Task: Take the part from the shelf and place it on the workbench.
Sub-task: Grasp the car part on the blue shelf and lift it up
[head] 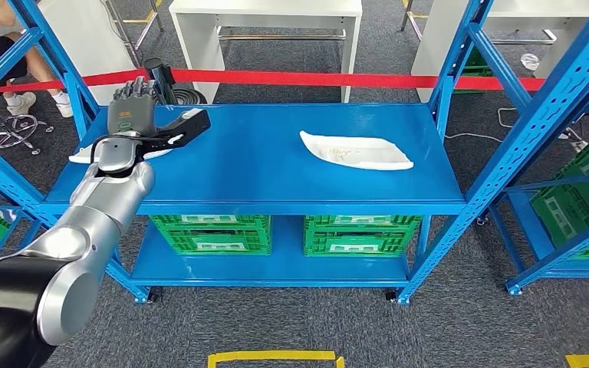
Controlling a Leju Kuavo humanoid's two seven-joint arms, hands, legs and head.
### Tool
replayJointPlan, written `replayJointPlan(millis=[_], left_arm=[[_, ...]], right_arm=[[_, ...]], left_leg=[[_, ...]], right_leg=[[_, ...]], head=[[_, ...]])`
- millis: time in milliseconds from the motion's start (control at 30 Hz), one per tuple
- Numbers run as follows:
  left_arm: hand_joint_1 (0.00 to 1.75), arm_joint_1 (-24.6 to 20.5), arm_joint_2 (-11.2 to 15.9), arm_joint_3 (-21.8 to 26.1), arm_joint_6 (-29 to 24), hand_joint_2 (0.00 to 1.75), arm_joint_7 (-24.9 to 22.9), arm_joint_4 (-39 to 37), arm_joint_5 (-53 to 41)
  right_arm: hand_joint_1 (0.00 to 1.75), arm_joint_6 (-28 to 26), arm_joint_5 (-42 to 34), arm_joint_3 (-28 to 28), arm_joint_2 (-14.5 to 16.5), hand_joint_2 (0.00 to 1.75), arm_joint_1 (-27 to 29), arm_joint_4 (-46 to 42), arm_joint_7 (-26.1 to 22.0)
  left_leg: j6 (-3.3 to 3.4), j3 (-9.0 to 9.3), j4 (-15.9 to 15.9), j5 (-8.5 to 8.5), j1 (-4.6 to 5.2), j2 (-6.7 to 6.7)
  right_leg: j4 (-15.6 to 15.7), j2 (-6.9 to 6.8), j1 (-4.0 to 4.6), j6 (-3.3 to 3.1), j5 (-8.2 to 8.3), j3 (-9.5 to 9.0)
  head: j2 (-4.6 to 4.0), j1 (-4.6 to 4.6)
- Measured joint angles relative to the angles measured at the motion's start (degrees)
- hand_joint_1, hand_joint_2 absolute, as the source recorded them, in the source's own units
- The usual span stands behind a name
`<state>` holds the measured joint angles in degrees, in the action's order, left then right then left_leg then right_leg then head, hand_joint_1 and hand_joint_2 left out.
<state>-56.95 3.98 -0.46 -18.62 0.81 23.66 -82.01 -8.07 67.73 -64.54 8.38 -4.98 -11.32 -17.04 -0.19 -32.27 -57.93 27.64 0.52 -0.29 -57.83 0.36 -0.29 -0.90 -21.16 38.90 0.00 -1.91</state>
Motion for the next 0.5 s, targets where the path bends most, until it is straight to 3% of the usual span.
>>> replayJointPlan(millis=[100,200,233,300,367,400,433,500], left_arm=[[0.00,0.0,1.2,0.0,-0.3,0.00,-0.9,-0.6,-0.1],[0.00,0.1,1.9,0.0,-1.2,0.00,-2.0,-1.0,-0.2],[0.00,0.1,2.1,0.0,-1.4,0.00,-2.2,-1.0,-0.3],[0.00,0.2,2.3,0.0,-1.8,0.00,-2.5,-1.1,-0.5],[0.00,0.5,2.6,0.0,-1.9,0.00,-2.6,-1.4,-0.6],[0.00,0.7,2.7,0.0,-1.9,0.00,-2.7,-1.5,-0.7],[0.00,1.0,2.8,0.0,-1.9,0.00,-2.6,-1.6,-0.7],[0.00,1.3,3.0,0.0,-1.9,0.00,-2.6,-1.6,-0.7]], right_arm=[[0.00,0.0,0.0,0.0,0.0,1.75,0.0,0.0,0.1],[0.00,0.0,0.0,0.0,0.1,1.75,0.0,0.0,0.1],[0.00,0.1,0.0,0.0,0.1,1.75,0.0,0.0,0.0],[0.00,0.2,0.1,0.0,0.1,1.75,0.0,0.0,0.0],[0.00,0.2,0.1,0.0,0.1,1.75,0.1,0.0,0.0],[0.00,0.2,0.1,0.0,0.0,1.75,0.1,0.0,0.0],[0.00,0.3,0.1,0.0,0.0,1.75,0.2,0.0,0.0],[0.00,0.3,0.2,0.0,0.0,1.75,0.2,0.0,-0.1]], left_leg=[[0.36,-0.44,-0.1,0.16,0.21,0.00],[1.44,-0.01,0.7,0.14,-0.04,0.01],[1.74,0.36,0.9,-0.01,-0.22,0.03],[1.90,0.90,1.0,-0.26,-0.49,0.09],[1.63,0.90,0.9,-0.23,-0.61,0.09],[1.35,0.94,0.7,-0.10,-0.73,0.06],[1.01,1.02,0.6,0.15,-0.93,0.02],[0.14,1.38,0.1,0.90,-1.55,-0.04]], right_leg=[[0.1,-0.02,-0.19,0.36,0.22,0.00],[-0.9,-0.07,-0.19,0.97,0.78,0.17],[-1.9,-0.07,-0.20,1.12,0.28,0.63],[-6.2,-0.09,-0.37,1.32,-2.79,2.76],[-13.4,-0.10,-0.67,1.65,-6.32,6.08],[-15.8,-0.11,-0.85,1.85,-7.18,7.18],[-16.0,-0.13,-1.04,2.12,-6.98,7.26],[-10.2,-0.22,-1.54,2.79,-3.99,4.27]], head=[[0.00,-0.01],[0.00,0.00],[0.00,0.08],[0.00,0.27],[0.00,0.38],[0.00,0.38],[-0.01,0.39],[-0.01,0.40]])
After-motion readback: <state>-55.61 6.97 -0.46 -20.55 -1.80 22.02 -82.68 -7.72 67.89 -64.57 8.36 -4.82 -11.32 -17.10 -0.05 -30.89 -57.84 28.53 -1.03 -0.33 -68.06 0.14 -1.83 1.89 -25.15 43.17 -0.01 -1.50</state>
